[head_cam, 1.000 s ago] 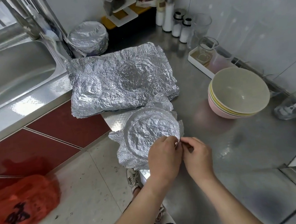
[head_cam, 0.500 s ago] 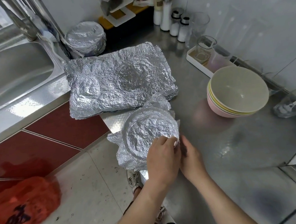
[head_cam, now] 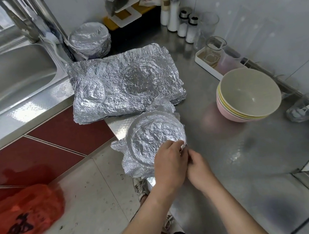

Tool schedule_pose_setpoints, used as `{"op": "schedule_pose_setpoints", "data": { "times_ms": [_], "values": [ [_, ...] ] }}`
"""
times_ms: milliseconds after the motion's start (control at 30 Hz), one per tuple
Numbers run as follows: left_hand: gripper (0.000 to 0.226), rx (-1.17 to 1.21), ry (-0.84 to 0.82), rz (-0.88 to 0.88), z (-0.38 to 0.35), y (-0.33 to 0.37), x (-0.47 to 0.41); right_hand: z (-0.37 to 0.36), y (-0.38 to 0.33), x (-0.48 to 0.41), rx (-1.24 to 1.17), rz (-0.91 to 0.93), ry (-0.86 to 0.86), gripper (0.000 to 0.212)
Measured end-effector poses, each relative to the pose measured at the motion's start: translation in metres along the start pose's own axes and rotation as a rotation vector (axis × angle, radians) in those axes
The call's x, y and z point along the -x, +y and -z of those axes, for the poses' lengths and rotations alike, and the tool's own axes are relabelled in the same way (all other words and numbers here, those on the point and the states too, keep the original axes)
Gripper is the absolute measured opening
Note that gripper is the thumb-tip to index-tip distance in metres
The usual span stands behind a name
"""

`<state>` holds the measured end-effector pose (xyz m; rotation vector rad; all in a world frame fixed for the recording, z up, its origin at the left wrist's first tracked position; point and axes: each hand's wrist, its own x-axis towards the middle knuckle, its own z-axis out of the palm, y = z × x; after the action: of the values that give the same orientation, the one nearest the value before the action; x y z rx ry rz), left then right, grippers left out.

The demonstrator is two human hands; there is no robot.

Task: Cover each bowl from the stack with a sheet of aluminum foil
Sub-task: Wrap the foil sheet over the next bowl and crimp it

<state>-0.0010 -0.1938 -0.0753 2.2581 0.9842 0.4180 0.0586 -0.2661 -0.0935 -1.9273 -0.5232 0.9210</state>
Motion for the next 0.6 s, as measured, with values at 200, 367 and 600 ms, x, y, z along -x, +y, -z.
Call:
{"op": "schedule_pose_setpoints", "data": {
  "times_ms": [200,367,600],
  "values": [
    [0.023,-0.049,0.086,-0.057,0.017,-0.01,-0.004,0.023,-0.011,-0.015,-0.438,-0.219,0.132,0.041],
    [0.04,-0.116,0.287,0.116,0.05,-0.051,-0.02,0.003,-0.036,-0.033,-0.567,-0.214,0.159,0.062],
    [0.053,-0.051,0.115,0.193,0.043,-0.064,-0.03,-0.033,-0.044,-0.037,-0.572,-0.193,0.281,0.051]
  ]
}}
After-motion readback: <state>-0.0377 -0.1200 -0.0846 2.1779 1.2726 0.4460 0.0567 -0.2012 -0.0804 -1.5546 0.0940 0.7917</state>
